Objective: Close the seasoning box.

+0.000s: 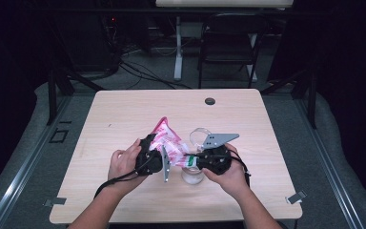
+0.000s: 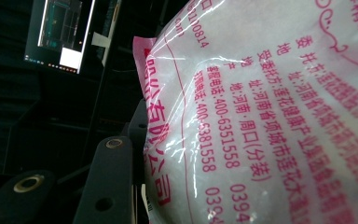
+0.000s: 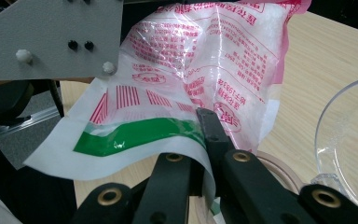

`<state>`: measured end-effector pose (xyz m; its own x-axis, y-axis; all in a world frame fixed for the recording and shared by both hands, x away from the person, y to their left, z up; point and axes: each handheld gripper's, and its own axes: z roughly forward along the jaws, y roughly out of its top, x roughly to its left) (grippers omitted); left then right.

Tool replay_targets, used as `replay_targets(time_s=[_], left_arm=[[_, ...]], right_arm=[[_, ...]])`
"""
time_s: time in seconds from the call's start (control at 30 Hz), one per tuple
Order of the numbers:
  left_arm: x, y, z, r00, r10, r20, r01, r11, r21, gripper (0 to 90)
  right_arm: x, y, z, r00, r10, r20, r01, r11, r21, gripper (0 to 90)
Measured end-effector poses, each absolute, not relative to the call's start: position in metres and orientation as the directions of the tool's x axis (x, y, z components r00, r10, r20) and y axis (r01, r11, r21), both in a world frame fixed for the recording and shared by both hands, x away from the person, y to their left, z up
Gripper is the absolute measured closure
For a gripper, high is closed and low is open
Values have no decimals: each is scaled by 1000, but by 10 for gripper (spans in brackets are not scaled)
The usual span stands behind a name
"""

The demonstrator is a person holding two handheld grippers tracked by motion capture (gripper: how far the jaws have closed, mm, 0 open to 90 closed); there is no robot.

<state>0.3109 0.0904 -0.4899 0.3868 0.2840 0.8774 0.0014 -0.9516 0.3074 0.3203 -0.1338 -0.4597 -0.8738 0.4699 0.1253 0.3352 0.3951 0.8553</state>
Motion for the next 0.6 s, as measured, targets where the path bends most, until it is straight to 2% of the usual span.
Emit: replay_targets(time_s=[0.6], left_arm=[[309,88,-487,369,254,894,-12,-960,278,587]], right_arm=[[321,-135,-461,-873,471,126,337,398,853,900]])
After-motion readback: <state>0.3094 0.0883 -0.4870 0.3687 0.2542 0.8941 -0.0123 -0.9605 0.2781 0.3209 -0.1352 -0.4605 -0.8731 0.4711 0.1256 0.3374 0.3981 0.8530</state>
